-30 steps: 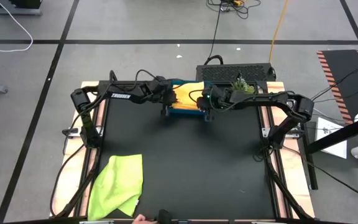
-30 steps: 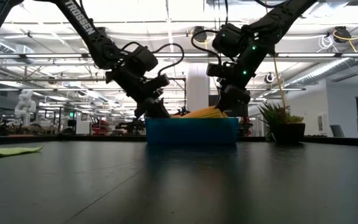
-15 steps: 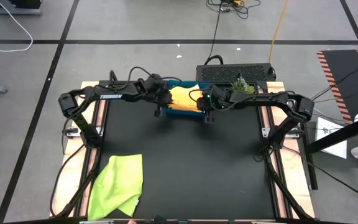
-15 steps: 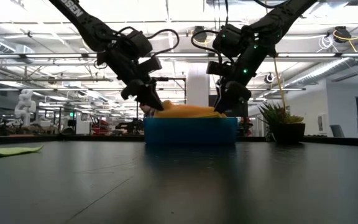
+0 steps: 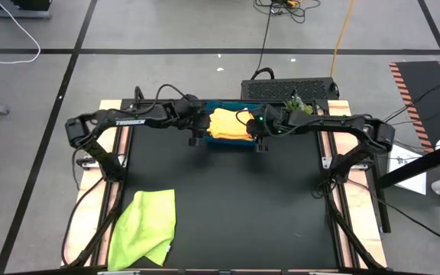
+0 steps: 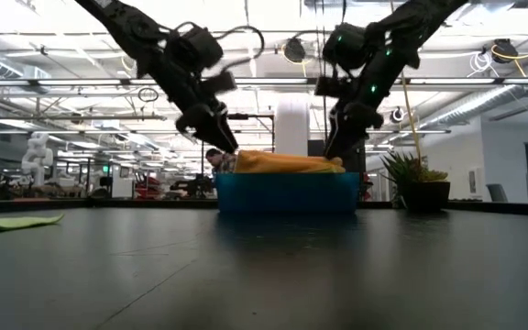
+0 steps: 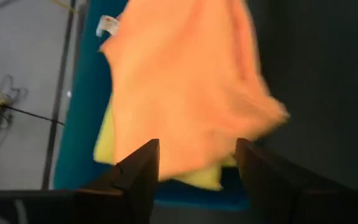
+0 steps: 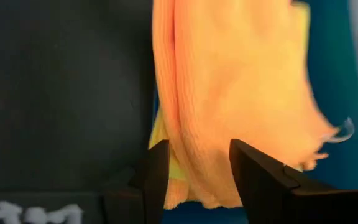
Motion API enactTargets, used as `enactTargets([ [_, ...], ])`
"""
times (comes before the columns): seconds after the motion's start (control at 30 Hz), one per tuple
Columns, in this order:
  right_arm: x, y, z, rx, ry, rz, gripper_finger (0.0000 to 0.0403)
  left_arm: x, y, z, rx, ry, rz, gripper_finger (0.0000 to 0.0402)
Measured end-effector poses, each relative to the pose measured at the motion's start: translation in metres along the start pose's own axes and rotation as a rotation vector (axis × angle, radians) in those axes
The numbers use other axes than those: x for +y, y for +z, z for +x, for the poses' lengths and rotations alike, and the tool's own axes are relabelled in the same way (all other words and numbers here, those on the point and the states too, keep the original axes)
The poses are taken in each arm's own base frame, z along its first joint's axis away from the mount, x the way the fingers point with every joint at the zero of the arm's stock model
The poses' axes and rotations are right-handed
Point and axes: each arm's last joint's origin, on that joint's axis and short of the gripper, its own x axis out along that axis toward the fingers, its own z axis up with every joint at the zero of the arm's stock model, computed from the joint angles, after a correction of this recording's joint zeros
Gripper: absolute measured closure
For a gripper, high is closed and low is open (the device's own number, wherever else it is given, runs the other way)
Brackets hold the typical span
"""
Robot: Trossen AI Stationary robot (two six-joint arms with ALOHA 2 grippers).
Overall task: Fold microfiber towels
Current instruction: Put the orange microfiber cloth into the dark blue bin
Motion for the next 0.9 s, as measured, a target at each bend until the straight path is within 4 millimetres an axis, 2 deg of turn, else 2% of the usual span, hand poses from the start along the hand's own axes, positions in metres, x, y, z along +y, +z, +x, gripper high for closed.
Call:
enactTargets([
  [0.2, 0.001, 0.009, -0.025, -0.118, 0.002, 0.017, 0.0241, -0.002, 0.015, -0.026, -0.072, 0.035, -0.048, 0.0183],
  [0.33, -0.001, 0.016, -0.026, -0.187, -0.010, 0.060, 0.0241, -0.005, 0.022, -0.026, -0.136, 0.005, -0.200, 0.0183],
  [0.47, -0.002, 0.017, -0.019, -0.195, -0.012, 0.073, 0.0241, -0.018, 0.026, -0.005, -0.138, -0.060, -0.256, 0.0183],
  [0.6, -0.002, 0.018, -0.013, -0.195, -0.011, 0.073, 0.0241, -0.028, 0.026, 0.020, -0.115, -0.029, -0.270, 0.0183],
  [0.77, -0.001, 0.018, -0.009, -0.187, -0.006, 0.079, 0.0241, -0.033, 0.018, 0.039, -0.071, -0.045, -0.279, 0.0183],
  [0.9, -0.001, 0.018, -0.009, -0.192, -0.007, 0.081, 0.0241, -0.030, 0.010, 0.048, -0.017, 0.016, -0.288, 0.0183],
])
